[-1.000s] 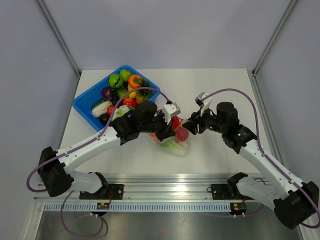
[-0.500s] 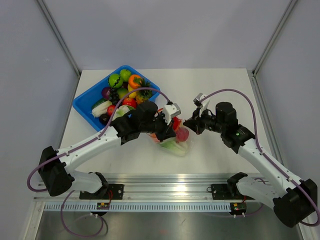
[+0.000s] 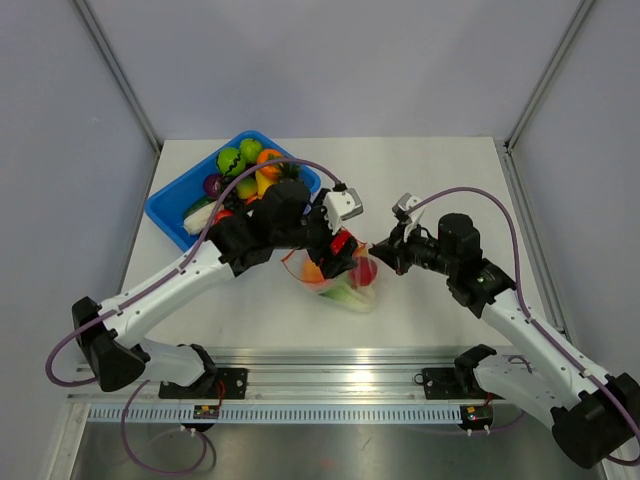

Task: Place the food in the zip-top bag and seal the zipper
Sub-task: Adjust the zipper food storage bag at the center of the board.

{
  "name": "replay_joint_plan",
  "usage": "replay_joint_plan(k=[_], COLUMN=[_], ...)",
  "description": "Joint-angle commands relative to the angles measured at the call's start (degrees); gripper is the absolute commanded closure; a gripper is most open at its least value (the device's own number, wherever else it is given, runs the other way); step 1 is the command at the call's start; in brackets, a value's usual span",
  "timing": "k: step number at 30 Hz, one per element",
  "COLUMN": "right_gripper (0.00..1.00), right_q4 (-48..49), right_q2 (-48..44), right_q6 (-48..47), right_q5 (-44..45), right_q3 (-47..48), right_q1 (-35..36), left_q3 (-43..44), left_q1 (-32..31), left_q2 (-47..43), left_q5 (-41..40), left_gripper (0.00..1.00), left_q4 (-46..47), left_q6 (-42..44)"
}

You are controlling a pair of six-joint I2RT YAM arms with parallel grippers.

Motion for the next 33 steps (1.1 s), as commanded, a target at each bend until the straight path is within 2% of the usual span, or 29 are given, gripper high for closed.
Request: replay_joint_plan(k=[1, 5, 7, 11, 16, 20, 24, 30, 33], right_gripper=[1.0, 1.0, 1.0, 1.0, 1.0, 1.0, 1.0, 1.0, 1.0], right_q4=[5.31, 6.02, 5.93, 6.02, 7.78, 7.43, 6.9, 6.9, 6.9], right_q2=[-2.67, -3.29, -3.38, -3.38, -3.11, -3.55, -3.73, -3.55, -3.73], right_q6=[-1.61, -1.61, -1.52, -1.35, -0.91, -1.08, -1.52, -1.61, -1.52], right_q5=[-0.27, 0.61, 0.61, 0.26, -0.18, -0.01, 0.17, -0.18, -0.01], right_q3=[-0.89, -1.42, -1.42, -1.5, -1.42, -1.5, -1.24, -1.06, -1.15], right_q1=[-0.26, -0.26, -0.26, -0.26, -0.26, -0.26, -0.17, -0.26, -0.26], left_q3=[3.1, -5.33, -6.48, 2.18, 5.47, 6.52, 7.31, 6.35, 6.35], left_q1=[0.21, 0.21, 0.21, 0.21, 0.29, 0.29, 0.56, 0.73, 0.91], left_q2=[-1.17, -4.15, -3.72, 2.95, 7.97, 9.99, 10.96, 10.61, 10.87], left_q5=[-1.41, 2.81, 3.51, 7.72, 11.95, 13.71, 15.11, 16.26, 16.87], left_gripper=[0.09, 0.18, 0.22, 0.24, 0.25, 0.35, 0.56, 0.61, 0.67], left_q4=[1.72, 16.54, 18.96, 10.03, 6.57, 4.47, 3.32, 4.81, 5.34], left_q6=[7.85, 16.72, 18.4, 22.36, 24.21, 25.88, 25.89, 24.57, 23.77])
